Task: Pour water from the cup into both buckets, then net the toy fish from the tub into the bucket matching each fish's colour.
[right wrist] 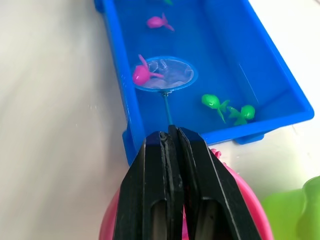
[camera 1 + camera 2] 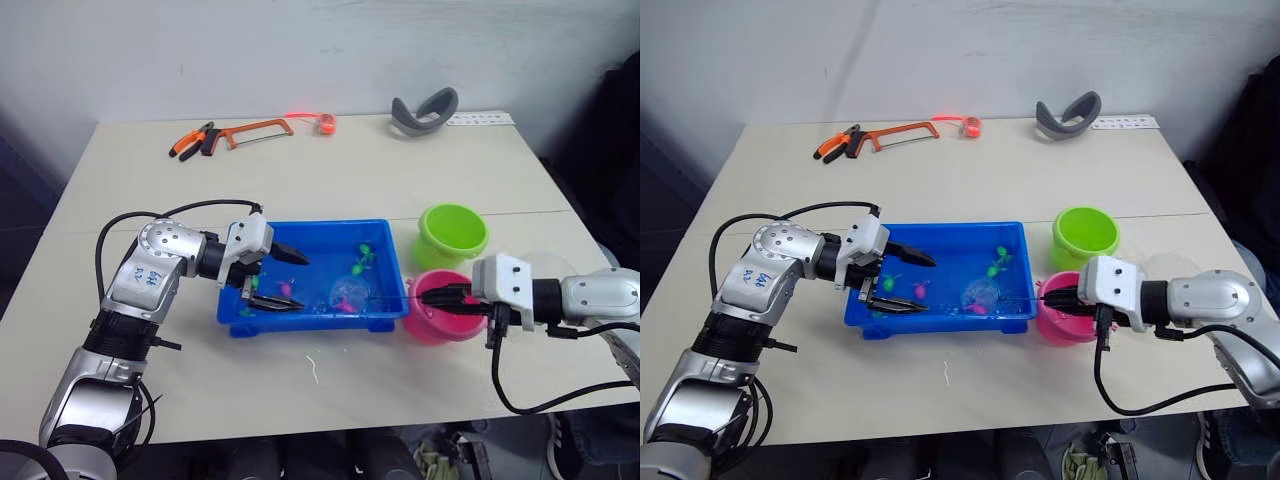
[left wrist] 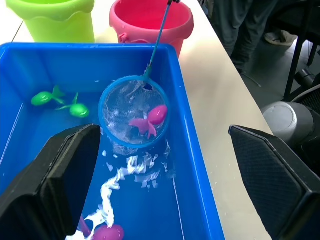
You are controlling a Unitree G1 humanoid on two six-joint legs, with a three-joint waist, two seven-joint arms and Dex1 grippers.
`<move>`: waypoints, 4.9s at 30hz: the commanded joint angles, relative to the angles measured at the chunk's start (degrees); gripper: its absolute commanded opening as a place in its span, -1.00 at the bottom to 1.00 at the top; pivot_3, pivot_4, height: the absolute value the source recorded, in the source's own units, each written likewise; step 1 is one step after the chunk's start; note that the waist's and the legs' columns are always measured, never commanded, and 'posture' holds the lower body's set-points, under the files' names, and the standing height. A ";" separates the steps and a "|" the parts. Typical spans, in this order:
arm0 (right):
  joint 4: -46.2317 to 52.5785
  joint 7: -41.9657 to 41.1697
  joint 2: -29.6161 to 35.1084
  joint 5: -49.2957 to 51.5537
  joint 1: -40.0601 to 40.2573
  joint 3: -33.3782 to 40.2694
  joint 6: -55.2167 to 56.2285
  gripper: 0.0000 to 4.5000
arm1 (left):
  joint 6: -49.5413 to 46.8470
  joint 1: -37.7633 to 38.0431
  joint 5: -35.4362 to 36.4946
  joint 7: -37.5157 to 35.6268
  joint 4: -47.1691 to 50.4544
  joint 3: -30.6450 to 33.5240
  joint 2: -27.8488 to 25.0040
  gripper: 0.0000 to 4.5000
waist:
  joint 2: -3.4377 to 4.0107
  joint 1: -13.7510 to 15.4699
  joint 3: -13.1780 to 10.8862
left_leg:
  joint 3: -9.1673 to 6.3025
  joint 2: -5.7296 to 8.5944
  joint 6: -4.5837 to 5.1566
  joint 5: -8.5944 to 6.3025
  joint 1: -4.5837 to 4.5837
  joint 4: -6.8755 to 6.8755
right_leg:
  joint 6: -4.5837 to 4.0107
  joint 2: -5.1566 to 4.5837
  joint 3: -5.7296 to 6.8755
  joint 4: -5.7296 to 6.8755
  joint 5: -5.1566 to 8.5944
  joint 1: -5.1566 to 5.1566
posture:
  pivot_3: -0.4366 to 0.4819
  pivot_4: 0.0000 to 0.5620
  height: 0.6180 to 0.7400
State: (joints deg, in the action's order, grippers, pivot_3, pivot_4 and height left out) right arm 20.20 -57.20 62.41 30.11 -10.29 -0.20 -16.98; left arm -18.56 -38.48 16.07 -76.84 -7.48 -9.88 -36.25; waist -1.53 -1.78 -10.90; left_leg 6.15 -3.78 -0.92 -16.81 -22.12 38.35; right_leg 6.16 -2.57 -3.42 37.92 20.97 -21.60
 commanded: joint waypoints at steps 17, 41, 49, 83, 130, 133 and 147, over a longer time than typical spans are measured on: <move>24.25 1.67 -9.67 15.22 29.52 55.69 -23.68 -1.00 | 4.43 -8.41 0.62 -5.24 -7.60 -3.34 8.95 0.99 | -0.01 1.45 0.03 | -0.21 0.07 0.00 -0.01 -0.16 -0.12 | 0.04 0.13 0.00 -0.22 0.00 0.03 | -0.05 -0.47 1.00; 19.43 -1.29 -19.15 -40.83 49.35 64.03 62.16 -1.00 | 14.89 -17.73 -2.51 -10.70 -25.14 -4.30 16.66 0.99 | -0.10 0.21 0.02 | -0.13 0.46 -0.03 -0.04 -0.10 -0.19 | 0.11 0.24 -0.07 -0.36 -0.02 0.07 | -0.05 -0.47 1.00; 11.55 5.08 -16.80 -39.82 44.97 63.72 62.44 -1.00 | 14.54 -16.75 -2.89 -10.32 -24.09 -3.91 15.03 0.99 | -0.11 0.20 0.01 | -0.12 0.41 -0.13 0.02 -0.02 -0.19 | 0.10 0.22 -0.08 -0.27 -0.01 0.10 | -0.05 -0.47 1.00; -11.41 4.36 -14.79 -27.15 -15.15 -15.69 13.54 -1.00 | -6.06 11.17 0.79 6.28 10.00 10.88 -12.44 0.99 | -0.07 0.00 0.03 | -0.04 0.03 -0.04 0.03 -0.24 -0.17 | -0.10 -0.01 0.11 0.04 0.06 -0.35 | -0.05 -0.47 1.00; 33.94 -3.70 -20.60 0.04 46.29 70.31 -16.32 -1.00 | 8.15 -13.29 -0.50 -7.69 -16.36 -4.46 14.07 0.99 | -0.09 0.17 0.04 | -0.23 0.28 -0.05 0.01 -0.13 -0.25 | 0.01 0.30 -0.02 -0.27 0.00 0.04 | -0.05 -0.47 1.00; 33.99 -3.73 -21.67 -10.40 48.74 68.07 -3.65 -1.00 | 9.63 -14.37 -1.02 -8.32 -18.58 -4.61 15.27 0.99 | -0.09 0.09 0.05 | -0.16 0.33 -0.05 0.01 -0.09 -0.25 | 0.02 0.27 -0.06 -0.27 0.00 0.04 | -0.05 -0.47 1.00; 13.16 2.06 -17.39 -42.75 47.57 66.53 65.33 -1.00 | 12.41 -15.61 -2.04 -9.02 -22.27 -3.70 15.65 0.99 | -0.13 0.21 0.02 | -0.16 0.46 -0.11 0.04 -0.07 -0.22 | 0.07 0.19 -0.05 -0.29 -0.01 0.07 | -0.05 -0.47 1.00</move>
State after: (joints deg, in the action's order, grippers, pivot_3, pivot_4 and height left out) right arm 35.57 -56.89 44.38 -12.01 37.35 63.82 46.02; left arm -6.83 -53.08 14.12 -85.35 -30.20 -14.45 -20.36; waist -1.66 -1.58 -10.88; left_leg 5.99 -3.33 -1.03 -16.77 -22.16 38.13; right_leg 6.23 -2.38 -3.47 37.63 20.96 -21.50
